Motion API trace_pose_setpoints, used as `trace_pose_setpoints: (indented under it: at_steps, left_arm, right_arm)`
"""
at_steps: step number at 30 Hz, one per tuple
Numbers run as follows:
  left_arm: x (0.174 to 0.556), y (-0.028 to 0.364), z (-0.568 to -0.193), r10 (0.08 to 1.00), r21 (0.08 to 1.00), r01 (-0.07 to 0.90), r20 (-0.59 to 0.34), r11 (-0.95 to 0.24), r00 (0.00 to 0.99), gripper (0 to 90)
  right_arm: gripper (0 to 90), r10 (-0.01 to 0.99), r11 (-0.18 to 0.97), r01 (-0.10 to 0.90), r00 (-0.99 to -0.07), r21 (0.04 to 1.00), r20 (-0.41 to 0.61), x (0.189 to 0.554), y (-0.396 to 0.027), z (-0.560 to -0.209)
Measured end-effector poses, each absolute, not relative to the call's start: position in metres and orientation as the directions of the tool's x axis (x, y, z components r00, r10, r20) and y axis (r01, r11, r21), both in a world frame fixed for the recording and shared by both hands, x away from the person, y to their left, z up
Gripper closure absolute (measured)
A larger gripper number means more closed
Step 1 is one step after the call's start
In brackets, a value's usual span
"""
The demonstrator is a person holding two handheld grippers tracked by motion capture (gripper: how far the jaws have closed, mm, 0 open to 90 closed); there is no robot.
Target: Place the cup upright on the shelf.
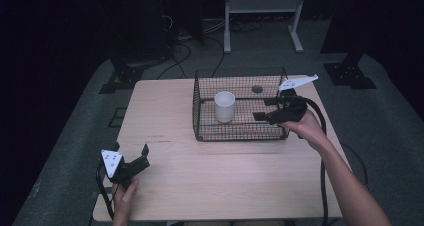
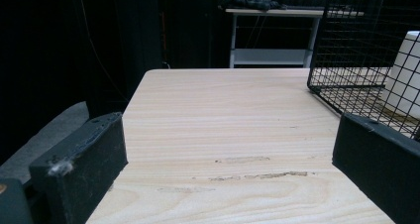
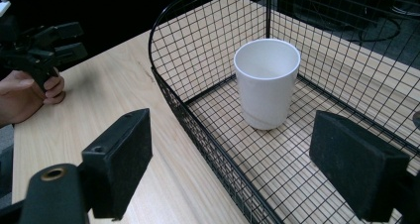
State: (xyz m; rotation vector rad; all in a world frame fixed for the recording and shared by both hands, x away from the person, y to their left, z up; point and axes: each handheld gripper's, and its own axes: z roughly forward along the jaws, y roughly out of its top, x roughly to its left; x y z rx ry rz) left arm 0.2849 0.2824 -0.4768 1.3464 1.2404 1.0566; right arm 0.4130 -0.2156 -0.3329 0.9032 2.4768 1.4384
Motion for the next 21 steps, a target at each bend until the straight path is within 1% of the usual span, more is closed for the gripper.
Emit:
trace_pose_setpoints:
  at_steps: [21]
  left_arm:
    - [0.285,0.282,-0.477,0.995,0.990,0.140,-0.018,0.004,0.098,0.0]
  right_arm:
    - [16.2,0.565,0.341,0.437,-0.803,0.833,0.190,0.394,-0.235,-0.347]
